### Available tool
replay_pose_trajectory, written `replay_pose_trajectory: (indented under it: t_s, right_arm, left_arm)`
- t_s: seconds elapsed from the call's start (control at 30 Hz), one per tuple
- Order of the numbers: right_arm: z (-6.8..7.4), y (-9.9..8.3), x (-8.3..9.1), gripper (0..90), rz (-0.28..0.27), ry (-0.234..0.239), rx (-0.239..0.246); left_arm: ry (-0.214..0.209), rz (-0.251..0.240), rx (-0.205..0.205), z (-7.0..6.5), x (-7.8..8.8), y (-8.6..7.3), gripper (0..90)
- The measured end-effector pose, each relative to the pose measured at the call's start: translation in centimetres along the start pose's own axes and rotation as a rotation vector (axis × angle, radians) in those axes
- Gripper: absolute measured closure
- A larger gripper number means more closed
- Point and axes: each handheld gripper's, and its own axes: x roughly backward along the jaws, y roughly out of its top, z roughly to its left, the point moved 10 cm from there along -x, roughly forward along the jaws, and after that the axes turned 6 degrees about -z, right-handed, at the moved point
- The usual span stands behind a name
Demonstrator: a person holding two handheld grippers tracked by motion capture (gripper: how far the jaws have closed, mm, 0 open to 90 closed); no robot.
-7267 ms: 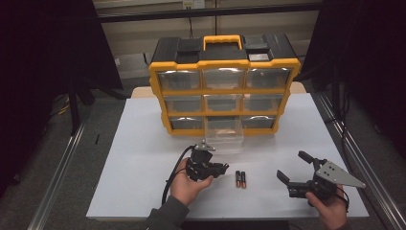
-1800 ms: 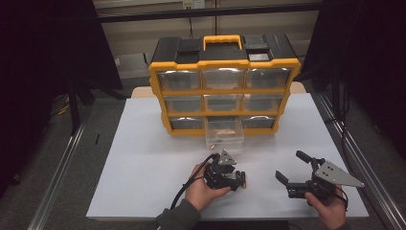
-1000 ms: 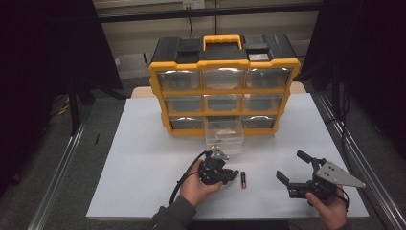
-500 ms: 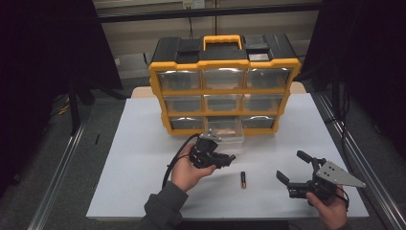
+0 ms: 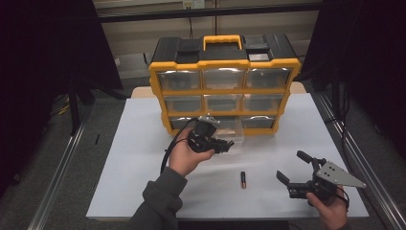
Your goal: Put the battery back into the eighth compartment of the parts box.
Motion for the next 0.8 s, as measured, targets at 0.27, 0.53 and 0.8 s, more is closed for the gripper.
replay_pose_trajectory:
  t_s: [0.27, 0.53, 0.8]
  right_arm:
    - [-0.1, 0.0, 0.0, 0.8, -0.001, -0.002, -0.005]
    - [0.0, -0.1, 0.0, 0.8, 0.001, 0.004, -0.007]
    - [0.0, -0.1, 0.0, 0.8, 0.001, 0.006, -0.013]
  left_arm:
    - [0.044, -0.013, -0.007, 1.4, 0.1, 2.0, 77.4]
    - [0.063, -0.008, 0.025, 3.3, -0.8, 2.3, 77.4]
    - [0.099, -0.013, 0.030, 4.4, -1.9, 2.3, 77.4]
